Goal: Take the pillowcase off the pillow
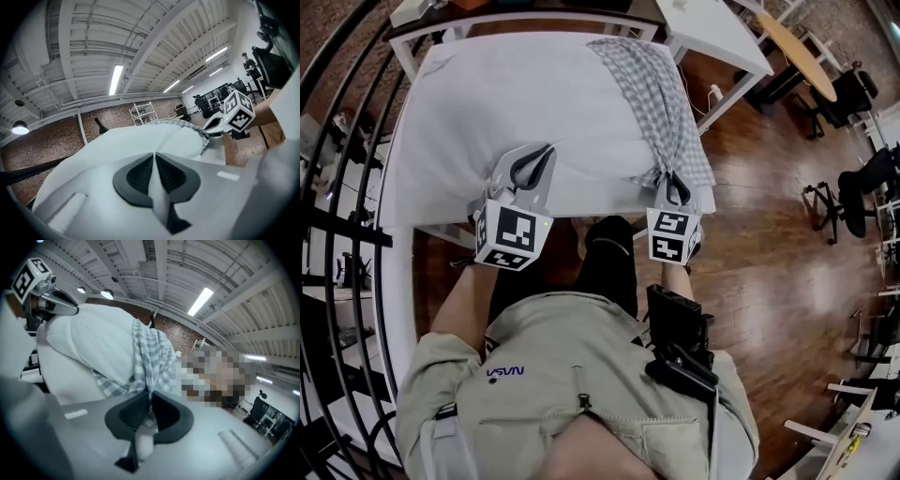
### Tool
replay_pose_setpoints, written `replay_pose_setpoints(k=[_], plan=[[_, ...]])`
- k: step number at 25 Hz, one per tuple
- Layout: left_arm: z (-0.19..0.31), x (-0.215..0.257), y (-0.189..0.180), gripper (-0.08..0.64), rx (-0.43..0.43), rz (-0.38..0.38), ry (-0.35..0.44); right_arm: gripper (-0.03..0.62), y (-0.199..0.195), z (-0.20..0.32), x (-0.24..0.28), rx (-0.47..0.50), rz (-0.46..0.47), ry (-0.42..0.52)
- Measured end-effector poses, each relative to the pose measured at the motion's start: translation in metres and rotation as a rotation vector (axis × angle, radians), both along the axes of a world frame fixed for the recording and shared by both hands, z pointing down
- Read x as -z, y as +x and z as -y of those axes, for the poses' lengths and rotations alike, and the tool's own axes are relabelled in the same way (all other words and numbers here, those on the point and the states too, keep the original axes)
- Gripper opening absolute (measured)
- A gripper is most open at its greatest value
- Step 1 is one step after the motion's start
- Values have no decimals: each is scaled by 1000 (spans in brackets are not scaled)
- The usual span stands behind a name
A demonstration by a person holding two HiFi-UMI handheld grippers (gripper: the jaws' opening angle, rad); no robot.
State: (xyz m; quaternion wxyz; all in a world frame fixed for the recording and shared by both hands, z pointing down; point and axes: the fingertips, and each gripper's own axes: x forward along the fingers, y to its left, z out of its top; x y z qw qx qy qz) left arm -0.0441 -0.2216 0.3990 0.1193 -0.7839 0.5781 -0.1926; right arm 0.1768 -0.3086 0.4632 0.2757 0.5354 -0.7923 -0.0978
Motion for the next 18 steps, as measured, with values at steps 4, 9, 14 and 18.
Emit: replay_pose_setpoints(k=[4,9,14,18], plan=[[-1,5,18,62,-30,2,26,40,5,-9,9,41,83,-5],[-6,21,22,104,-52,-25,49,74,-2,-22,35,95,157,8],[-18,94,33,100,-85,-67,181,94,-12,-39,100,182,243,133],[19,134,26,115,-86,-32,213,94,-27,-26,155,254,273,239]])
